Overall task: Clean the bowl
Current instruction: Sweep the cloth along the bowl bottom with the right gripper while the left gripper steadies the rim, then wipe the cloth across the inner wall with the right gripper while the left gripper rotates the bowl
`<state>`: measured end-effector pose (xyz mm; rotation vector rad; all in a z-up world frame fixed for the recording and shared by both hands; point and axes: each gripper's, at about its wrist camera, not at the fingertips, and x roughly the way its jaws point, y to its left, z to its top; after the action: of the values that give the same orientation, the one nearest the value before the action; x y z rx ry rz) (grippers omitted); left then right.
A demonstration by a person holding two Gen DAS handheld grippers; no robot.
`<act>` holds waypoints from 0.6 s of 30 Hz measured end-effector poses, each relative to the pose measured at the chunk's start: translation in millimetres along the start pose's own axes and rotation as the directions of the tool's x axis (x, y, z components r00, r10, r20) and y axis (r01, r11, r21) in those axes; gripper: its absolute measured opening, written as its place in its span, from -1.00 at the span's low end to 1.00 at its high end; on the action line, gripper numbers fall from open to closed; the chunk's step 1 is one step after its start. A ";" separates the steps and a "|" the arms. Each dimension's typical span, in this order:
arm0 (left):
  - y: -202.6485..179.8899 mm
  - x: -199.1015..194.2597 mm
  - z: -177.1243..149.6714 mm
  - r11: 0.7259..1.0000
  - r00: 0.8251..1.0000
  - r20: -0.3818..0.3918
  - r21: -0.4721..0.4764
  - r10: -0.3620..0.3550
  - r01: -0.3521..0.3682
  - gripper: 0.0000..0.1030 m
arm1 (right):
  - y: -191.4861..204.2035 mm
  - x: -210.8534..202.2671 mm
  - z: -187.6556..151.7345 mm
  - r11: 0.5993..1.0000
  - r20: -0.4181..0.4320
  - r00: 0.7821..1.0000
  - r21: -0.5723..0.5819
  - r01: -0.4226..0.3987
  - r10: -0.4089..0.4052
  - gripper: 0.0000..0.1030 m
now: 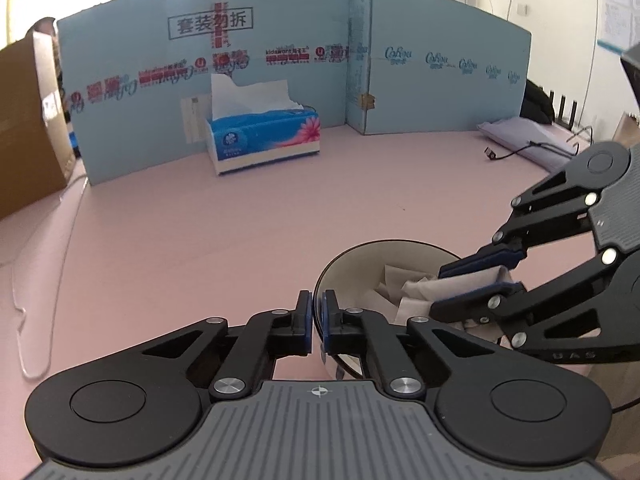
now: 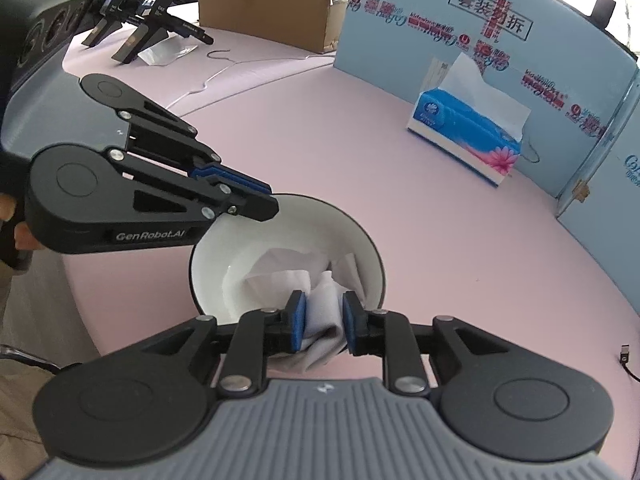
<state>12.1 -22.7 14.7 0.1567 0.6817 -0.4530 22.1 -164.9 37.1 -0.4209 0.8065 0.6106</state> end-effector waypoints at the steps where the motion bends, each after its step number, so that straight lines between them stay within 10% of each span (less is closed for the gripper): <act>1: -0.5 -0.1 0.5 1.000 1.000 0.000 0.005 0.002 -0.002 -0.87 | 0.2 -0.3 0.0 1.000 0.000 1.000 -0.002 -0.001 0.001 -0.55; 18: -4.8 -3.3 5.5 0.998 1.000 0.013 0.061 0.015 -0.015 -0.85 | -0.1 32.4 11.1 0.996 -0.104 0.993 -0.068 -0.059 0.052 -0.30</act>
<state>10.9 -27.3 21.0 0.2167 0.6544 -0.4605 45.6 -147.6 19.1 -0.4988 0.8985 0.6753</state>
